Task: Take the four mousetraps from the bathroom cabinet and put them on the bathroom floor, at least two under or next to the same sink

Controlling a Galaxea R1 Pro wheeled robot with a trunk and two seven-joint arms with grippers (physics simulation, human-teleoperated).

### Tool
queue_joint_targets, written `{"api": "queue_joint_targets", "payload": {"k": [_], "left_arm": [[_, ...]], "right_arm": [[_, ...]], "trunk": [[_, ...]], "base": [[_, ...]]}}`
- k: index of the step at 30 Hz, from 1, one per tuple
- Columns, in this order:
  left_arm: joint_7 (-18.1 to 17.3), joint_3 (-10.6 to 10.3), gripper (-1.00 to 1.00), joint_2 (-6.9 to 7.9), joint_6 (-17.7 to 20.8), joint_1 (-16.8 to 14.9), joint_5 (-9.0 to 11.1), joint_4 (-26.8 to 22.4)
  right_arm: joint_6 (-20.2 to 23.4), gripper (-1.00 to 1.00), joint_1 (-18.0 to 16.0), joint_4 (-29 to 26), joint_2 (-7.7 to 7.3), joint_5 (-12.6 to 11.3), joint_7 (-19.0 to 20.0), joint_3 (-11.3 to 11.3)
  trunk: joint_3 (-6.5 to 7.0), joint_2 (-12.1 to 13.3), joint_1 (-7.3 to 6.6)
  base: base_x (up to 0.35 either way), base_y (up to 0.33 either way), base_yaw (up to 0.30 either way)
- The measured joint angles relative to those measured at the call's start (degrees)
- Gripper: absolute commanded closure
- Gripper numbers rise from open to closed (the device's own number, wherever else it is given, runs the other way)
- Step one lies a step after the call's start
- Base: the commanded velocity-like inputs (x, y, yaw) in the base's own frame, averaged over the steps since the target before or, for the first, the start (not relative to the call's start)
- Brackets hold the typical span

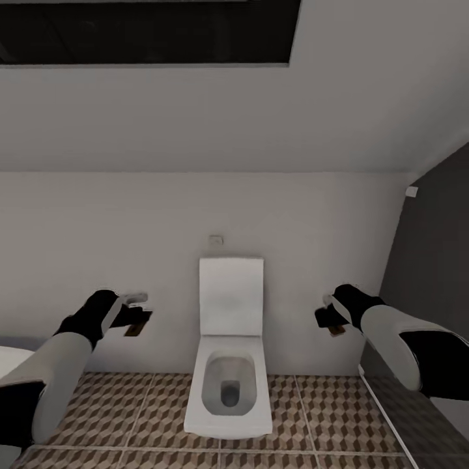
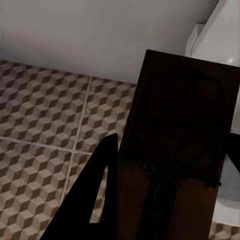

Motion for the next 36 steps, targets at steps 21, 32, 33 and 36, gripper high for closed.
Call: {"api": "queue_joint_targets", "payload": {"k": [21,32,33,36], "left_arm": [[0.0,-0.4,1.0,0.26,-25.3,0.0,0.2,24.6],[0.0,-0.4,1.0,0.22,-29.9,2.5,0.6,26.7],[0.0,-0.4,1.0,0.19,-29.9,2.5,0.6,26.7],[0.0,-0.4,1.0,0.15,-30.0,2.6,0.7,26.7]], "right_arm": [[-13.5,1.0,14.4,0.1,0.2,-4.3,-0.1,0.0],[-17.8,1.0,20.7,0.2,0.22,-4.6,0.0,-0.1],[-17.8,1.0,20.8,0.2,0.24,-4.6,0.0,-0.1],[-17.9,1.0,20.8,0.2,0.27,-5.3,0.1,-0.1]], "trunk": [[-0.01,0.0,0.0],[0.0,0.0,0.0],[0.0,0.0,0.0],[0.0,0.0,0.0]], "base": [[0.0,0.0,0.0],[0.0,0.0,0.0],[0.0,0.0,0.0],[0.0,0.0,0.0]]}}
